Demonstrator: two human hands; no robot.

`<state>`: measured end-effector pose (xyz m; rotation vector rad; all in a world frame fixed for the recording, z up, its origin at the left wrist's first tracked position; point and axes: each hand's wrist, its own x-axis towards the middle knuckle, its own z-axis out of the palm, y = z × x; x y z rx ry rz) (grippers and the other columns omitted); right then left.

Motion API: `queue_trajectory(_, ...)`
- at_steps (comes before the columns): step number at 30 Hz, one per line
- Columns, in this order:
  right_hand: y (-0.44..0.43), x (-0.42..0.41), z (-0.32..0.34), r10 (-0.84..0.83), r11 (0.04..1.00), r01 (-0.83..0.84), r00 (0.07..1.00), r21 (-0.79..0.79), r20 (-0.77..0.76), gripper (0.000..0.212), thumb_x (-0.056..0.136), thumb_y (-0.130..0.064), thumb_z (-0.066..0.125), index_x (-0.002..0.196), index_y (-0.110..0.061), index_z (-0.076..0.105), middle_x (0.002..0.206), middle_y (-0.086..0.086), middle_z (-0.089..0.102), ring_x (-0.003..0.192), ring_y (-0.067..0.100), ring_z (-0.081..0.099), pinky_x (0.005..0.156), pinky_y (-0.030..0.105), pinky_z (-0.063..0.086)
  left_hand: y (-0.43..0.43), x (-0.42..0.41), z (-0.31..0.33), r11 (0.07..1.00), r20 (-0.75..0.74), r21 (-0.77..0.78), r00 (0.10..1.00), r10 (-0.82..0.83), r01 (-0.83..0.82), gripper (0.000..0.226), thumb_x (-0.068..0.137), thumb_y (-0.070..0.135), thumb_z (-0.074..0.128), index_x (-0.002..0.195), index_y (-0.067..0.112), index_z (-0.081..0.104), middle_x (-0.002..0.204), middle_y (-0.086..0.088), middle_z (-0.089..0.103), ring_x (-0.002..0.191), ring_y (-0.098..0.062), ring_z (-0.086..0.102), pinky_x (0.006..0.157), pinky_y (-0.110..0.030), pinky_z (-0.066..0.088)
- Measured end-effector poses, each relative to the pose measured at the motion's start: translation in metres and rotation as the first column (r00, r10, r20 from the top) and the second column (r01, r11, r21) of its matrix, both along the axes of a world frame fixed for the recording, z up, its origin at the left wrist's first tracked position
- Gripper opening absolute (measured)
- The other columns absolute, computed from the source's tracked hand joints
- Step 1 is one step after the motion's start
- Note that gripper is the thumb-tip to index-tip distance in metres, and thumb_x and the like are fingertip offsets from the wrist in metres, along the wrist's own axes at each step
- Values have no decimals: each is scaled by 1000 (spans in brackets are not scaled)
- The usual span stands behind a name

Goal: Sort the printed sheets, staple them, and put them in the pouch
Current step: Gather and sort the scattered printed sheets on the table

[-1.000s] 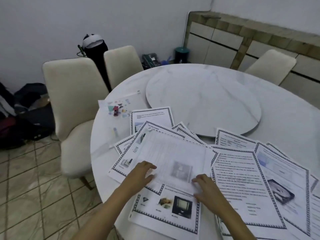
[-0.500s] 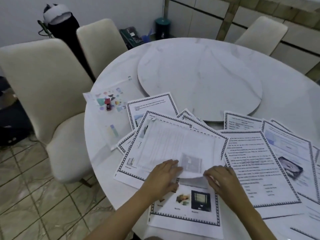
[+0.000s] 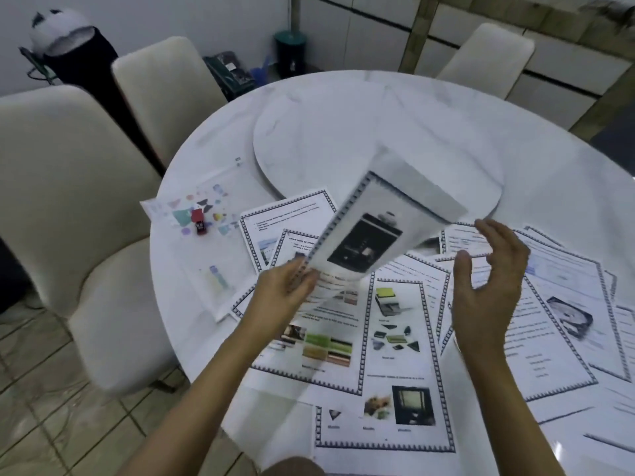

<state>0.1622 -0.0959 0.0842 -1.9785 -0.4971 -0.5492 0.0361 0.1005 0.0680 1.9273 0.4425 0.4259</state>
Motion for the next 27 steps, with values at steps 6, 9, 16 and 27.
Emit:
queue_trajectory(6, 15, 1, -43, 133, 991, -69, 632, 115, -764, 44, 95, -29, 47, 137, -20, 37, 139, 1, 43, 129, 16, 40, 99, 28, 31, 37, -8, -21, 835, -82, -506, 976, 204, -217, 13, 91, 16, 54, 96, 21, 64, 92, 9, 69, 84, -3, 67, 73, -18, 54)
queue_trajectory(9, 33, -9, -60, 209, 972, -196, 453, 132, -867, 47, 96, -35, 44, 139, -21, 36, 144, 2, 39, 131, 21, 38, 93, 30, 30, 52, -15, -44, 732, -194, -616, 957, 217, -291, 21, 93, 16, 51, 112, 12, 59, 105, -4, 68, 90, -14, 67, 75, -25, 56)
queue_trajectory(16, 64, -20, -79, 267, 934, -334, 418, 126, -869, 43, 95, -29, 48, 135, -15, 41, 137, 2, 46, 116, 11, 45, 96, 26, 34, 67, -42, -76, 699, -377, -587, 902, 211, -409, 32, 95, 15, 48, 126, 7, 51, 109, -9, 63, 88, -20, 63, 84, -34, 48)
queue_trajectory(27, 94, -10, -53, 374, 859, -463, 859, -220, -350, 37, 93, -15, 51, 130, -16, 47, 127, 2, 46, 118, 6, 38, 97, 11, 27, 99, -33, -51, 993, -532, 80, 846, -31, 87, 27, 95, 20, 50, 119, 13, 58, 109, 0, 61, 94, -15, 53, 76, -22, 37)
